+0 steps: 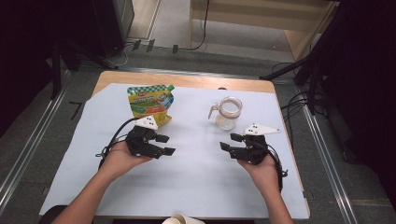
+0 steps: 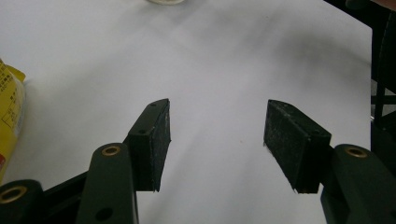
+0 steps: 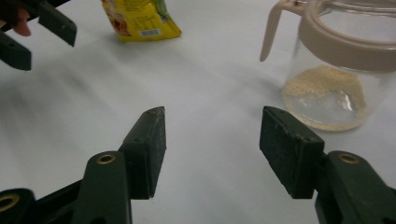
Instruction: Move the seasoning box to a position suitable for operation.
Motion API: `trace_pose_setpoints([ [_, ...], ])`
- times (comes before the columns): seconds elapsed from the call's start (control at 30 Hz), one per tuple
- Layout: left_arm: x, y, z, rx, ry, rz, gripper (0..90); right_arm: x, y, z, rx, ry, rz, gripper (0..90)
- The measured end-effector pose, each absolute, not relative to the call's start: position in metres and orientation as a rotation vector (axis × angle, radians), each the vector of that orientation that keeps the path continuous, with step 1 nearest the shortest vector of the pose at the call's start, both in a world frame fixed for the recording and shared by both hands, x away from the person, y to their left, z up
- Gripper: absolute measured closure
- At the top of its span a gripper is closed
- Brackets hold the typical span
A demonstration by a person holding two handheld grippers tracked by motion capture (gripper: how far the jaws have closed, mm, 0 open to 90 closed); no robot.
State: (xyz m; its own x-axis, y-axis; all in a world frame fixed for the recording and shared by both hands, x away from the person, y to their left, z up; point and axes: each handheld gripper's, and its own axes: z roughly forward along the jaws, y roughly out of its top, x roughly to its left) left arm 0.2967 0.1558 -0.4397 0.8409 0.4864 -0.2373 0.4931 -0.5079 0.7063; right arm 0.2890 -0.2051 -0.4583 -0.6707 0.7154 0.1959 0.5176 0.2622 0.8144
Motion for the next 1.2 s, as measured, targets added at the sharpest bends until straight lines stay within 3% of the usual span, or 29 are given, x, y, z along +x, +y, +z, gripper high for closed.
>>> trace_pose_setpoints([
  [0.3, 0.299, 0.155, -0.437, 2.185, 0.709, -0.035, 42.1, 0.302, -0.212, -0.445, 1.256, 2.22, 1.372, 38.9],
  [0.7, 0.298, 0.156, -0.435, 2.2, 0.709, -0.012, 40.7, 0.331, -0.217, -0.459, 1.351, 2.187, 1.281, 37.4],
  [0.93, 0.295, 0.155, -0.435, 2.212, 0.715, -0.023, 41.9, 0.35, -0.216, -0.477, 1.462, 2.089, 1.199, 23.2],
  [1.2, 0.295, 0.156, -0.436, 2.209, 0.71, -0.022, 41.9, 0.362, -0.204, -0.49, 1.497, 1.978, 1.202, 17.0],
])
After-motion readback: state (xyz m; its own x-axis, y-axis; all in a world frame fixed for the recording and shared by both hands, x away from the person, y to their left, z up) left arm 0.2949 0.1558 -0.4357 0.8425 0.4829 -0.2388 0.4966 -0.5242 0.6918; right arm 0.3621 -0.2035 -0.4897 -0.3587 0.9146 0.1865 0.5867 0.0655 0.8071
